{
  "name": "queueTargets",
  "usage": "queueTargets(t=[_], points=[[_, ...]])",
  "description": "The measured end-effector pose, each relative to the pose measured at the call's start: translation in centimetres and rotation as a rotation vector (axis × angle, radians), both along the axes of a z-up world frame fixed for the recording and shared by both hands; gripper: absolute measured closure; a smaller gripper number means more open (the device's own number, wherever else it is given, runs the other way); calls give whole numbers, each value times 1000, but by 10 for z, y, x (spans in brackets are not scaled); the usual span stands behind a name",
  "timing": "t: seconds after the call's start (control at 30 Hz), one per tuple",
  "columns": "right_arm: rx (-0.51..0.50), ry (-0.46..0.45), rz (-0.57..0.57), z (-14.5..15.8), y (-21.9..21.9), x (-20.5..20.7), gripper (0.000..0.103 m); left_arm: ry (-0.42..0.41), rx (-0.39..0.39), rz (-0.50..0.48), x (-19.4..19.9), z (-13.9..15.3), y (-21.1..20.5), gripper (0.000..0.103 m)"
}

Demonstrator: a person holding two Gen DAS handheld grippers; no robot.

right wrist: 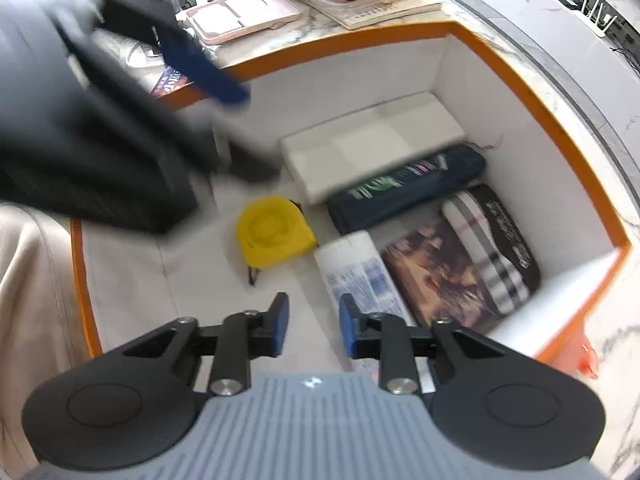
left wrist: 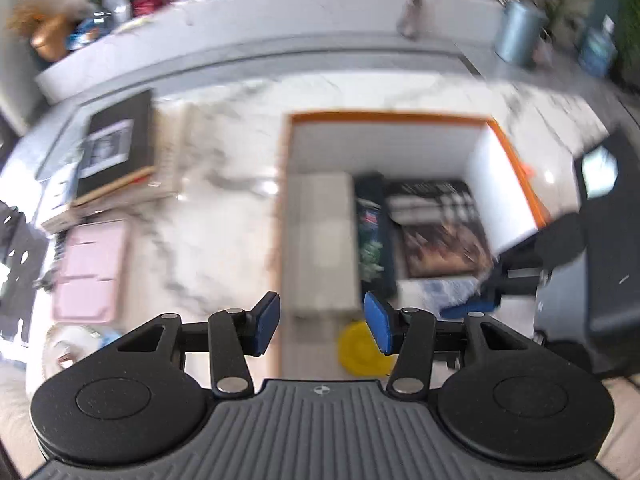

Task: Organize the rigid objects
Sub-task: 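Lower the Vaseline tube and tape measure into the orange box, opening both tools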

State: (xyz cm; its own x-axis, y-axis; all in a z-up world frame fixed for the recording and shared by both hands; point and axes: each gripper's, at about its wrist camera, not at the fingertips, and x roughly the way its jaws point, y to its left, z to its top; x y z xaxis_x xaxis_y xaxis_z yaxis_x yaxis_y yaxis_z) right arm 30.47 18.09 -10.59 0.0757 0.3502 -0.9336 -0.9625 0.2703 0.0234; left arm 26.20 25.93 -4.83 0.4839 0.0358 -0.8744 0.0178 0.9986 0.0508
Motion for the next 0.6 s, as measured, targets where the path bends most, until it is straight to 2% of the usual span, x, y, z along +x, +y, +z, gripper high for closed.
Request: queueTargets(t=[0.07,0.2,0.27,0.33,0.6], points=[[0,22,-3,-4,10,-2,66,6,-8,44,-3,1,10,50],[-17,50,-11,-16,32,-3,65,44,-63,105,-14,-12,30,55],[-43,49,-15,-24,42,-2,65,57,-105,114,-19,-18,36,63],[-53,75,-22,-31,50,0,58,66,-131,111,-22,-25,36,68],[-71,68,11,-44,65,-5,65,54,-188,105,-25,-32,41,71]])
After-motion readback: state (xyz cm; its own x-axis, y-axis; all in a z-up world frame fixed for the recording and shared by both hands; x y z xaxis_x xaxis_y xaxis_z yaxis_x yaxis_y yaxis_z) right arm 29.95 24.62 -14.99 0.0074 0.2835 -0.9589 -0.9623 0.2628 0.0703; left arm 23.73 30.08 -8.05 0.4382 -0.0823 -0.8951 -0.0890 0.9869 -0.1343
